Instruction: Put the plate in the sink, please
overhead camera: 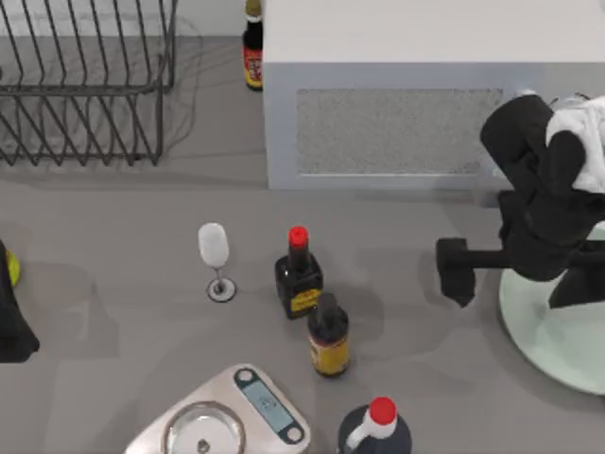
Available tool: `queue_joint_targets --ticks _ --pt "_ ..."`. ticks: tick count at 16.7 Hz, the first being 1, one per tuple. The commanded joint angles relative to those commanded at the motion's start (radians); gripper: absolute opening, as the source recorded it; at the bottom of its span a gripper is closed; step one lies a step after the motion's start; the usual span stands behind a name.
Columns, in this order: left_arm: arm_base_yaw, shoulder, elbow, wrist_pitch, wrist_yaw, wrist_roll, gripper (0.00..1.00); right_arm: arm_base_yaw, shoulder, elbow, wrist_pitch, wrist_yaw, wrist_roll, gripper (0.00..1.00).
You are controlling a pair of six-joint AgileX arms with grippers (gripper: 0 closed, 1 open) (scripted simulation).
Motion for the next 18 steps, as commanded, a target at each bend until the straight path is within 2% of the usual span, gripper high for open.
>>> queue_joint_targets --ticks 6,18 --pt "0.000 0.000 0.000 0.000 0.000 0.000 1.00 0.000 0.020 -0.022 0.033 0.000 0.001 1.00" --pt "0.000 0.000 0.000 0.000 0.000 0.000 1.00 0.000 0.020 -0.022 0.033 0.000 0.001 0.10"
